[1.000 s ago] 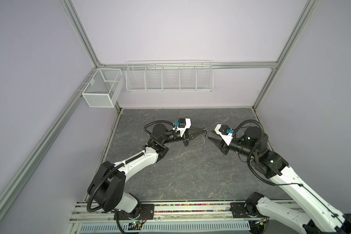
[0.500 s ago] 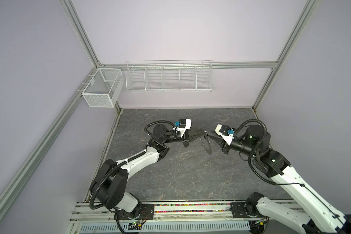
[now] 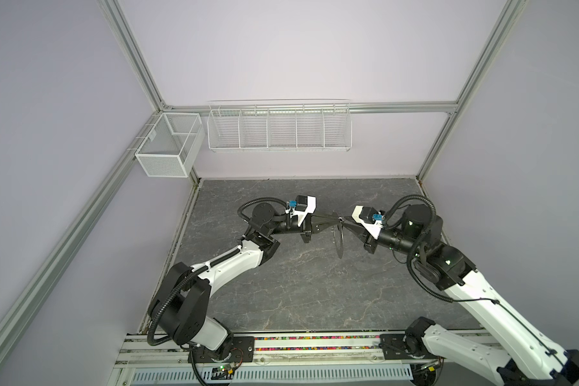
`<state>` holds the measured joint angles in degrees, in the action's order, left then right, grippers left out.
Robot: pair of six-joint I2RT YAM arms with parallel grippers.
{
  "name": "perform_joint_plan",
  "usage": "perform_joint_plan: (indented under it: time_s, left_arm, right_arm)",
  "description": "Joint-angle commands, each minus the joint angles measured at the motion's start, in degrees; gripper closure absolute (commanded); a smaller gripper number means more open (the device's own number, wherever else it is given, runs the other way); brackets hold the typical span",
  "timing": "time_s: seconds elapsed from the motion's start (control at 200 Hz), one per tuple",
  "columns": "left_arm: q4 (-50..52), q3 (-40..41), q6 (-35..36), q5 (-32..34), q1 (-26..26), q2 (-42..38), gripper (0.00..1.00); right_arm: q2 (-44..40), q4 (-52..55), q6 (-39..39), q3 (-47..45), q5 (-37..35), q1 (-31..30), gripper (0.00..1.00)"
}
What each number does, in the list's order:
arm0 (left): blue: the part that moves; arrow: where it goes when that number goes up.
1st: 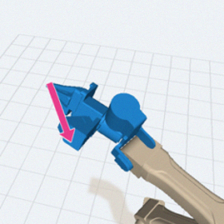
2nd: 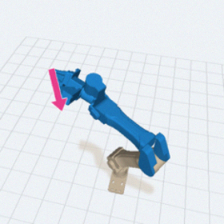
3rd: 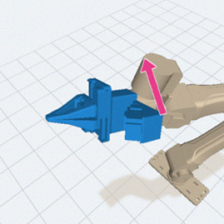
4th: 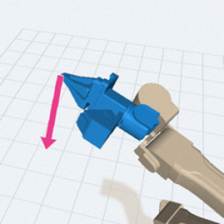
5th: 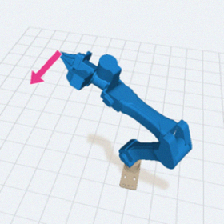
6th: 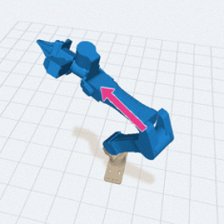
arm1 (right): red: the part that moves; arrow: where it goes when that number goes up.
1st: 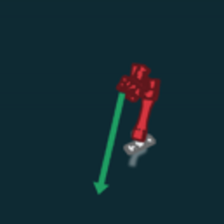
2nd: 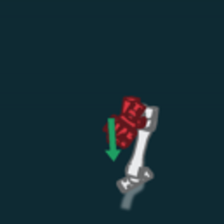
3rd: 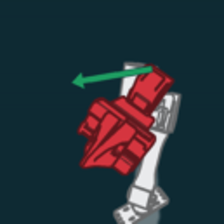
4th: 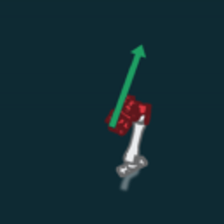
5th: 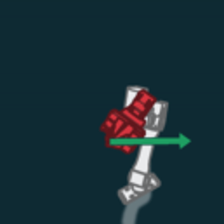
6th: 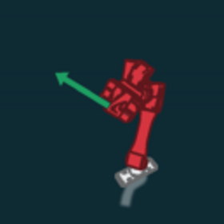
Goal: Attach keys to a key ring
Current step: Insert the key into the keyring.
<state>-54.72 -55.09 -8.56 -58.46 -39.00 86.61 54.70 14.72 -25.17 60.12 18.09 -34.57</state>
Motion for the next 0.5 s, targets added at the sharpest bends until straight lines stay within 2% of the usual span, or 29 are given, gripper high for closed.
perform_joint_plan:
  time_s: [0.0,0.26,0.495]
  left_arm:
    - [-0.24,-2.29,-1.11,-2.12,0.24,0.78,1.0]
    - [2.08,-2.7,0.3,-2.97,0.24,0.67,1.0]
    - [2.4,-3.29,0.3,-3.99,0.24,0.9,1.0]
  right_arm:
    - [0.23,-0.75,-1.53,1.51,1.51,0.38,0.79]
    - [-0.38,0.66,-2.09,1.82,2.81,0.68,0.79]
    - [0.5,4.26,-2.95,3.08,4.75,0.94,0.86]
